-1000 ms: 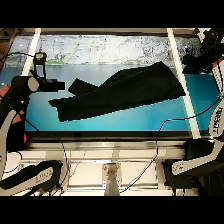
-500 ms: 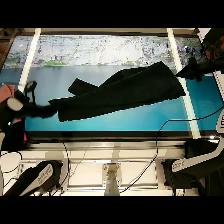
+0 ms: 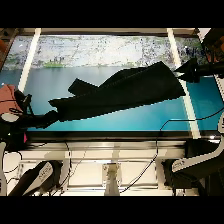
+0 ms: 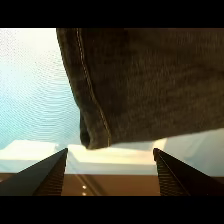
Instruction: Fold the clothes and pants, and hang the long-sleeved shirts on hangers.
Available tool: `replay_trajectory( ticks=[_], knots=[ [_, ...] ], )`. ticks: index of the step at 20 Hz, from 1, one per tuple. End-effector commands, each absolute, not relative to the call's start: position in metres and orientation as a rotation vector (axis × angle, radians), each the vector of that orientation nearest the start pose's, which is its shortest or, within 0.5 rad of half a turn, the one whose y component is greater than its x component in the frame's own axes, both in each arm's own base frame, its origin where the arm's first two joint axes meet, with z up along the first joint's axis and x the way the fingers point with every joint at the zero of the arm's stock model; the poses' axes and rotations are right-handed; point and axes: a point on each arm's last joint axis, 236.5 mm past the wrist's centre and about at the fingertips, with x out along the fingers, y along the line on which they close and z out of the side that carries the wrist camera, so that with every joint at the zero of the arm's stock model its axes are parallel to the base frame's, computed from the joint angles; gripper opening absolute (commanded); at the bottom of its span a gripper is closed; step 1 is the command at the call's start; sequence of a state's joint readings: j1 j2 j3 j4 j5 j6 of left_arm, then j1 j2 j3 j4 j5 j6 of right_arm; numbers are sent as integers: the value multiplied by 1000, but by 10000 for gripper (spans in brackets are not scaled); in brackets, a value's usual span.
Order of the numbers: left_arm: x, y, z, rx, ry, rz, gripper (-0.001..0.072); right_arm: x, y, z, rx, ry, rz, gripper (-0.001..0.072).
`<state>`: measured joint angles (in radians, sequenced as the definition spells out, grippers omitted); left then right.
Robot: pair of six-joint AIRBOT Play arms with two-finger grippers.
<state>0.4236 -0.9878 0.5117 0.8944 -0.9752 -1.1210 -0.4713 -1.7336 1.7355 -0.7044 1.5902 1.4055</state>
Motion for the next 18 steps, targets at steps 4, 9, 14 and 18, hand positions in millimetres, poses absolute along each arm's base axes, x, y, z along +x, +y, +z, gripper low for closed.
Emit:
replay_trajectory(
  ticks=[4, 9, 14, 18],
  knots=[
    [282, -17, -96, -744, 1251, -107, 584, 464, -34, 77, 837, 1201, 412, 493],
    [295, -42, -99, -837, 1238, -187, 146, 467, -37, 76, 832, 1192, 398, 492],
    [308, -61, -39, -815, 1197, -403, 18, 463, -58, 57, 764, 1227, 301, 490],
    [312, 24, 19, -453, 1171, -140, 18, 455, -82, 41, 784, 1279, 153, 489]
  ],
)
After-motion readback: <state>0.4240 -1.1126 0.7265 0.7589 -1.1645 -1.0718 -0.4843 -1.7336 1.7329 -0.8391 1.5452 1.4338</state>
